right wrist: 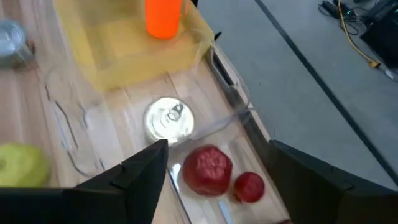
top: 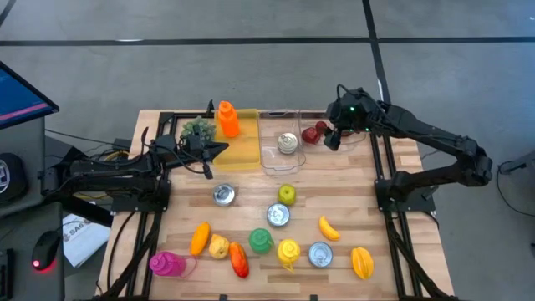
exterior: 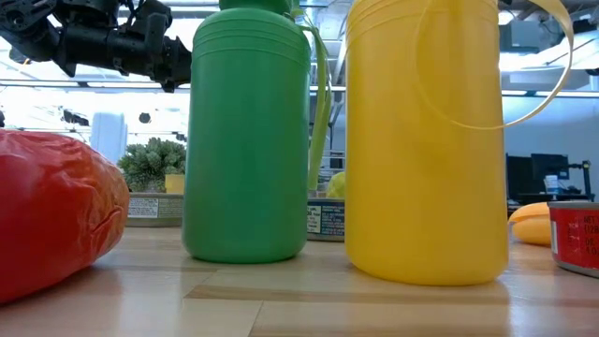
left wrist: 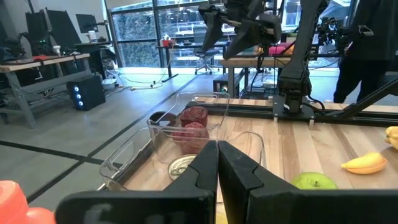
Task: Pick & Place Food Item
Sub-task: Put the green bottle into the yellow bin
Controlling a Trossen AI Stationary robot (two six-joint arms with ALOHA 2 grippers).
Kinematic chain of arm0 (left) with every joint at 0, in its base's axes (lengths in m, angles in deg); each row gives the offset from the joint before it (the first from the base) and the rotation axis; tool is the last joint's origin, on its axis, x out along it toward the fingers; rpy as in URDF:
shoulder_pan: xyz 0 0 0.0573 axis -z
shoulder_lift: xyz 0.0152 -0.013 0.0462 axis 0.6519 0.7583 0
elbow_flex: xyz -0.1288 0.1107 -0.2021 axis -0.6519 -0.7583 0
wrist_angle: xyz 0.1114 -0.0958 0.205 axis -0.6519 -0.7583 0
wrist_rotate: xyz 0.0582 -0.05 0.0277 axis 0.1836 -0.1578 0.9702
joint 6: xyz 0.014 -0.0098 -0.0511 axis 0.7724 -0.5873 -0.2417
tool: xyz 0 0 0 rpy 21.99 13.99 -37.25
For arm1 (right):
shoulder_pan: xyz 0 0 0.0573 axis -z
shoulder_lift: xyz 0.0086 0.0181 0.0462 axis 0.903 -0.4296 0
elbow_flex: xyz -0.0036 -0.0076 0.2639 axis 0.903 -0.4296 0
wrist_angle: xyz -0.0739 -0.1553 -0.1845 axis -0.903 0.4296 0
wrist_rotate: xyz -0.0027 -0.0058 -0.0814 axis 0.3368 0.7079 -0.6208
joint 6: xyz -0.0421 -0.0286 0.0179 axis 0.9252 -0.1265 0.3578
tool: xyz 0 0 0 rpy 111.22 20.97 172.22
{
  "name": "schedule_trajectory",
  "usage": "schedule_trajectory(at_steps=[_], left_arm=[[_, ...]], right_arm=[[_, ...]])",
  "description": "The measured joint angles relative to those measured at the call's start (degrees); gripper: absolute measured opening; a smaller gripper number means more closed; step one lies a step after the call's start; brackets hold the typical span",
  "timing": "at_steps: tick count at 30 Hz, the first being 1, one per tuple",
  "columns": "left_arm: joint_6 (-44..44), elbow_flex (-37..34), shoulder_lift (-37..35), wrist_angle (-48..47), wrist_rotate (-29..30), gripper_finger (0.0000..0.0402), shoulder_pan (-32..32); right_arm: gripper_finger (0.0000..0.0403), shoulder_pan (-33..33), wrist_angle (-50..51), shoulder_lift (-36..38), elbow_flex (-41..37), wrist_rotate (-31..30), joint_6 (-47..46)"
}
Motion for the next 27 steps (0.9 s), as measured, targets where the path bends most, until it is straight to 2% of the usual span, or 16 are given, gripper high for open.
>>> schedule_trajectory(at_steps=[3,10,14,21,27], left_arm=[[-0.04,0.00,0.00,0.00,-0.01,0.0001,-0.02],[-0.03,0.00,0.00,0.00,-0.01,0.0001,-0.01],[-0.04,0.00,0.00,0.00,0.00,0.0001,0.00],[-0.02,0.00,0.00,0.00,-0.02,0.0001,0.00],[-0.02,0.00,0.00,-0.14,-0.02,0.0001,0.00]], right_arm=[[0.0226,1.23,-0.01,-0.20,-0.68,0.13,0.35],[0.0116,2.30,-8.57,-0.03,-9.21,0.16,0.37],[0.0071,3.14,-9.76,-0.03,-10.61,0.05,0.50],[0.0039,4.65,-13.24,0.40,-10.93,1.35,0.40],[0.0033,4.50,-27.09,0.40,-18.08,4.08,0.04]])
